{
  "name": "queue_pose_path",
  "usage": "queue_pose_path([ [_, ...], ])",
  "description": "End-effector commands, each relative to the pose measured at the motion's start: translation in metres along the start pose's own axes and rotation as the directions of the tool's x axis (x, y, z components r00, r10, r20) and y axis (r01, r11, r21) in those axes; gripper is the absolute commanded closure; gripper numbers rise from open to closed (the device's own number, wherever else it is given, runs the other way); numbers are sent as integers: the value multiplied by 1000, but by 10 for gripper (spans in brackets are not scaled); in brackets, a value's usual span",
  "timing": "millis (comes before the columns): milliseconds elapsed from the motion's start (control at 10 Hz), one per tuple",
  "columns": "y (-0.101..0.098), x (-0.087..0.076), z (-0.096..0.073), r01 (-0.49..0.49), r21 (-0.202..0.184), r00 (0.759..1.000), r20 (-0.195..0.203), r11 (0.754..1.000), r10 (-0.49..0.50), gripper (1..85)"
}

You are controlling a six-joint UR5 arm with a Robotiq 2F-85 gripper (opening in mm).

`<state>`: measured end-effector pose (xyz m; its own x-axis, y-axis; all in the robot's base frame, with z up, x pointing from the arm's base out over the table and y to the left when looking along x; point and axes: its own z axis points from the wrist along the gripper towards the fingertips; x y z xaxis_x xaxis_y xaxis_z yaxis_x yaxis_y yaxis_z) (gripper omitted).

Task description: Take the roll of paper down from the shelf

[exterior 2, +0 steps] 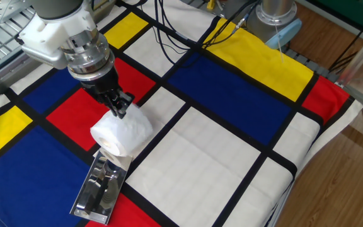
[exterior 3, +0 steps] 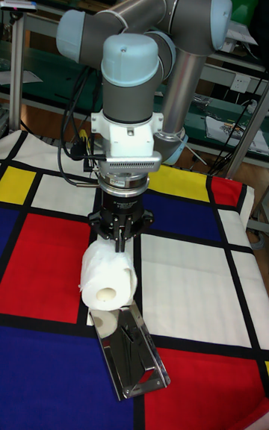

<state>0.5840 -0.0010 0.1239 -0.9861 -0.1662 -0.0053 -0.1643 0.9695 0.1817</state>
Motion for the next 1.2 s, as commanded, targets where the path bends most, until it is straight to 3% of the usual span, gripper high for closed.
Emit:
queue_pose_path([
  [0, -4, -3, -2, 30, 13, 999, 12, 999, -30, 7],
  [400, -9, 1, -2, 40, 31, 999, -5, 999, -40, 47],
  [600, -3, 0, -2, 44, 7, 999, 0, 999, -44, 100],
  [1000, -12, -7, -2, 25, 43, 999, 26, 999, -26, 240],
  [1100, -30, -7, -3, 67, 102, 997, 19, 993, -70, 250],
])
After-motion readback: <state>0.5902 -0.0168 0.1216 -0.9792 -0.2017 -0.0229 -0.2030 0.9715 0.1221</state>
